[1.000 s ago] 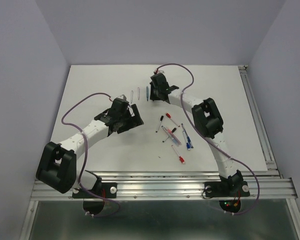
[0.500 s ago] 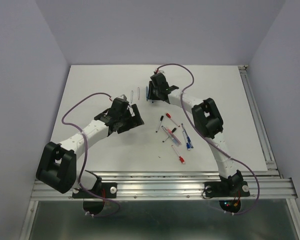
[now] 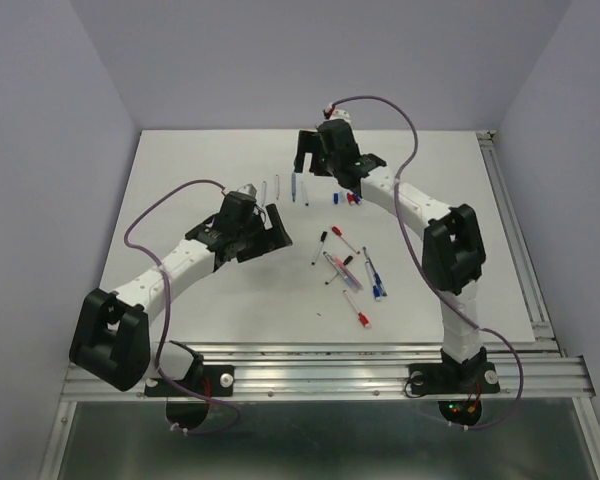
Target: Open the pen caps
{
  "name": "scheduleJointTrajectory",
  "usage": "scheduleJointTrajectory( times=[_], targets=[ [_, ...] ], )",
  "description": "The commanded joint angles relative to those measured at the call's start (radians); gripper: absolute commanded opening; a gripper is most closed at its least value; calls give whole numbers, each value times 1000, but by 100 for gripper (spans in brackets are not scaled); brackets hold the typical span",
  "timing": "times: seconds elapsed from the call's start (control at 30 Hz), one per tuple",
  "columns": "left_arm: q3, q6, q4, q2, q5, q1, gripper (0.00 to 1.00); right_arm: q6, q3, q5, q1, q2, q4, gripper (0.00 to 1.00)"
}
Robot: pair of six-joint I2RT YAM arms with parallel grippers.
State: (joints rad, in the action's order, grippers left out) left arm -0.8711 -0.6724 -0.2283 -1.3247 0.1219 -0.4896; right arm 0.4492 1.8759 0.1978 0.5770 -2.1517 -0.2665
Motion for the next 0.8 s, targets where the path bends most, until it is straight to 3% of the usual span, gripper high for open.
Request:
scheduleJointTrajectory(
  times=[0.0,0.17,0.4,0.63,0.77],
  targets=[
    [-63,68,9,4,25,-6,99,-11,-136,124,1,241,82,100],
    [-137,137,4,-71,39,-12,99,83,-413,334,-2,459,56,100],
    [-311,181,-23,-263,22,-73,99,175,-837,422,-17,780,27,100],
    [-557,240,-155,-523,-39,-136,98,166,-919,476,-28,947,-91,100],
    [-647,257,-207,-614,-68,-175,90,171,-952,514,-35,1027,-117,100]
  ],
)
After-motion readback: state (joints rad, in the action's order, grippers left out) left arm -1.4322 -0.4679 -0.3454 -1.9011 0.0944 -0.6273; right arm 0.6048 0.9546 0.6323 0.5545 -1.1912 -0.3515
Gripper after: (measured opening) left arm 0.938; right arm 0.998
